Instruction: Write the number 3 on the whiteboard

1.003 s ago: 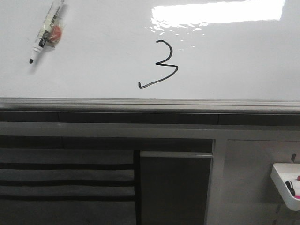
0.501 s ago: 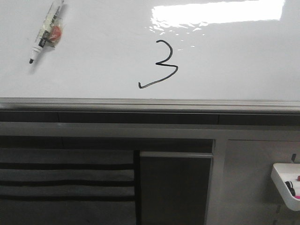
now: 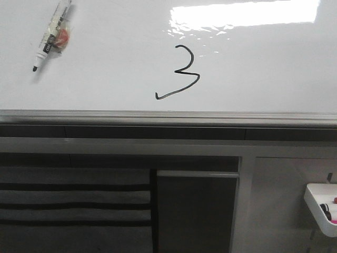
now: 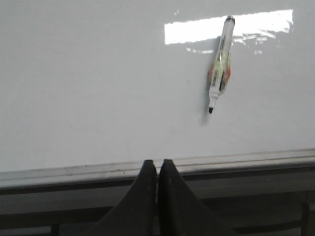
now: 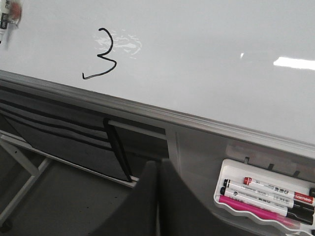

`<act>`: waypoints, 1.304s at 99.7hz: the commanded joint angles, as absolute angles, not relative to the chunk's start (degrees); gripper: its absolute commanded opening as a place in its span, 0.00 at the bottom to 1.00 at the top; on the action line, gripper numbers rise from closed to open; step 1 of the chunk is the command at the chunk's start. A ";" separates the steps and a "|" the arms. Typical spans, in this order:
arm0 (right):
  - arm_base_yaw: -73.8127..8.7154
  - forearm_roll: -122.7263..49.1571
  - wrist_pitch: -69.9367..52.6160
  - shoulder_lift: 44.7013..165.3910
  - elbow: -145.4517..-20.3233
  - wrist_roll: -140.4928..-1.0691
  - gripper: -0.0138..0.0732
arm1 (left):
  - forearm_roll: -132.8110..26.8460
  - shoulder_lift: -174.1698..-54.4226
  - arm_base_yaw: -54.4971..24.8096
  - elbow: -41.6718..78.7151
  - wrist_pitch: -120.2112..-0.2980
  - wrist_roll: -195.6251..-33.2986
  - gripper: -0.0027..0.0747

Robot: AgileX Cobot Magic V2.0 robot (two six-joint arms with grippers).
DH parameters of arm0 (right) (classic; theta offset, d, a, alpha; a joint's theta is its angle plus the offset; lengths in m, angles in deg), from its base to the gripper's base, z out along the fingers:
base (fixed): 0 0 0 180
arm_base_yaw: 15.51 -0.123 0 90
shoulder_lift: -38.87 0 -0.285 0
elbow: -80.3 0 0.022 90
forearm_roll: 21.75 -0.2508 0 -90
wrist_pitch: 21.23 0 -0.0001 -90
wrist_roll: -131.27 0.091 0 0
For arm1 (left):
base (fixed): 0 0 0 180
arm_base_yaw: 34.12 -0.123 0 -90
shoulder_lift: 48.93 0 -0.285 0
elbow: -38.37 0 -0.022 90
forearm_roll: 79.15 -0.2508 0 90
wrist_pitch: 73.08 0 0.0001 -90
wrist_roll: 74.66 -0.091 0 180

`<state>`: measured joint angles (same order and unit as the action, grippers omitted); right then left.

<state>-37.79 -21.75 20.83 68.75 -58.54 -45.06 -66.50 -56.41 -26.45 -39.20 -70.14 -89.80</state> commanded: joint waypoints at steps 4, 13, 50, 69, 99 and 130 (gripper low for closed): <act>-37.45 -21.37 17.12 69.23 -59.89 -45.07 0.07 | -70.32 -54.61 -26.78 -39.29 -76.04 -86.41 0.01; -37.45 -21.37 17.13 69.23 -59.89 -45.07 0.07 | -71.71 -54.61 -28.14 -39.29 -76.03 -86.39 0.01; -37.45 -21.37 17.13 69.23 -59.89 -45.07 0.07 | -72.76 -54.61 -30.86 -39.29 -75.46 -84.79 0.01; -37.45 -21.37 17.13 69.23 -59.89 -45.07 0.07 | -72.76 -54.61 -30.86 -39.29 -75.46 -84.79 0.01; -37.45 -21.37 17.13 69.23 -59.89 -45.07 0.07 | -72.76 -54.61 -30.86 -39.29 -75.46 -84.79 0.01; -31.46 -22.39 6.71 62.57 -52.77 -45.07 0.07 | -72.76 -54.61 -30.86 -39.29 -75.46 -84.79 0.01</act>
